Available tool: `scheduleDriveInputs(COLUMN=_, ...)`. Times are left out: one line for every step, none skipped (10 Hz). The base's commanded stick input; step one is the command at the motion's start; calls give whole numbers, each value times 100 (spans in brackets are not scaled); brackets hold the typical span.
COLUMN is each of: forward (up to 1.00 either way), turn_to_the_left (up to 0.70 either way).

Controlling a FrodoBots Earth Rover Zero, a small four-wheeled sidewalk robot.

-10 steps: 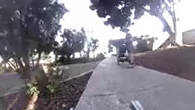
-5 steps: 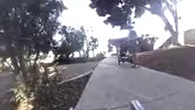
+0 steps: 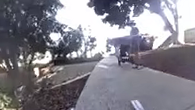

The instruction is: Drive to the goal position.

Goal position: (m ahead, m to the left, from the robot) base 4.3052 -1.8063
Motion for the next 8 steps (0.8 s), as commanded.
scheduleDriveInputs(forward=98, turn_to_the_left=0)
scheduleDriveInputs(forward=98, turn_to_the_left=0)
scheduleDriveInputs(forward=98, turn_to_the_left=0)
scheduleDriveInputs(forward=98, turn_to_the_left=0)
scheduleDriveInputs(forward=98, turn_to_the_left=0)
scheduleDriveInputs(forward=98, turn_to_the_left=0)
scheduleDriveInputs(forward=98, turn_to_the_left=0)
scheduleDriveInputs(forward=98, turn_to_the_left=0)
